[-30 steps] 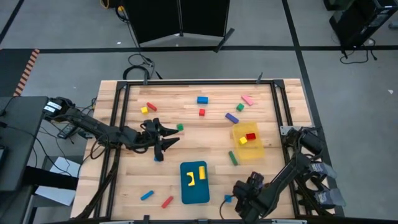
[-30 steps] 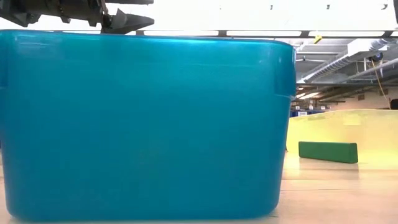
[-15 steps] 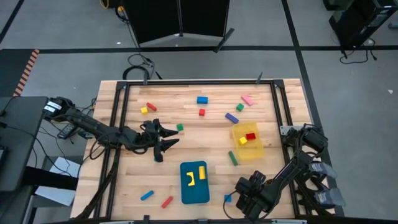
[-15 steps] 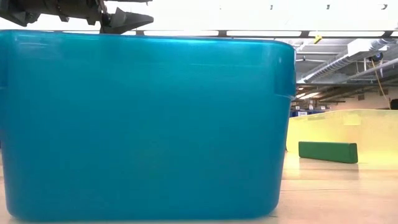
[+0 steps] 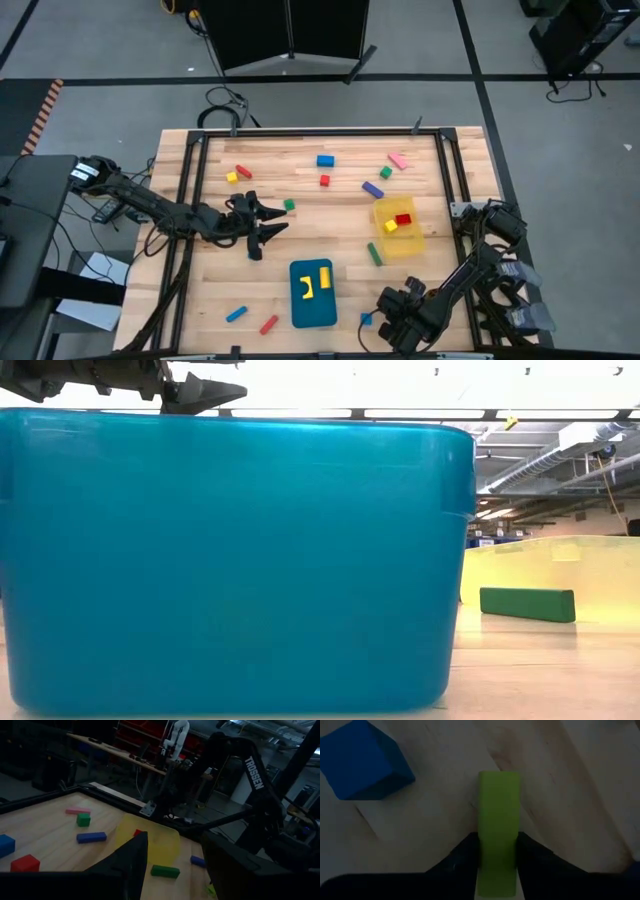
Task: Sort blocks by size
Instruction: Put the large light green block into the blue bin
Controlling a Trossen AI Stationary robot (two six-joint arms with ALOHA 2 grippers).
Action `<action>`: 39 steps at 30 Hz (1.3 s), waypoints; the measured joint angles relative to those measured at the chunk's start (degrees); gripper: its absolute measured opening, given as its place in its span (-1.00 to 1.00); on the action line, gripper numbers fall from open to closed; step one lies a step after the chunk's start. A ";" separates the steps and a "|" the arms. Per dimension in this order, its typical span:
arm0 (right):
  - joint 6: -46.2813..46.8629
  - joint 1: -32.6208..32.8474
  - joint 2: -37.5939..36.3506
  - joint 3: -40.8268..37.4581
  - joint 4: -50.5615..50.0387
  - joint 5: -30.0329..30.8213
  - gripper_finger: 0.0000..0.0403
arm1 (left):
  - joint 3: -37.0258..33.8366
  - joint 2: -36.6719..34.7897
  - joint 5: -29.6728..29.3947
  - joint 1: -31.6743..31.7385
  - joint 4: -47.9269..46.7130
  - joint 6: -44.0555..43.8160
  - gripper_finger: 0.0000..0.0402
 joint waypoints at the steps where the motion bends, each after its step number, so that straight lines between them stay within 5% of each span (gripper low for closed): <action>1: 0.00 0.00 0.02 0.14 -0.20 0.25 -0.44 | 0.00 0.00 0.00 0.00 0.00 -0.02 -0.04; 17: -9.90 -2.45 -4.95 10.13 -9.05 18.05 -0.44 | 0.00 0.02 0.00 0.00 0.84 -0.08 -0.04; 31: -44.78 -11.34 -4.96 11.85 22.63 19.73 -0.44 | 0.00 0.02 0.00 0.00 0.92 -0.02 -0.04; 39: -51.34 -15.08 -4.96 11.85 30.28 17.59 -0.36 | 0.00 0.02 0.04 0.00 0.72 0.00 -0.04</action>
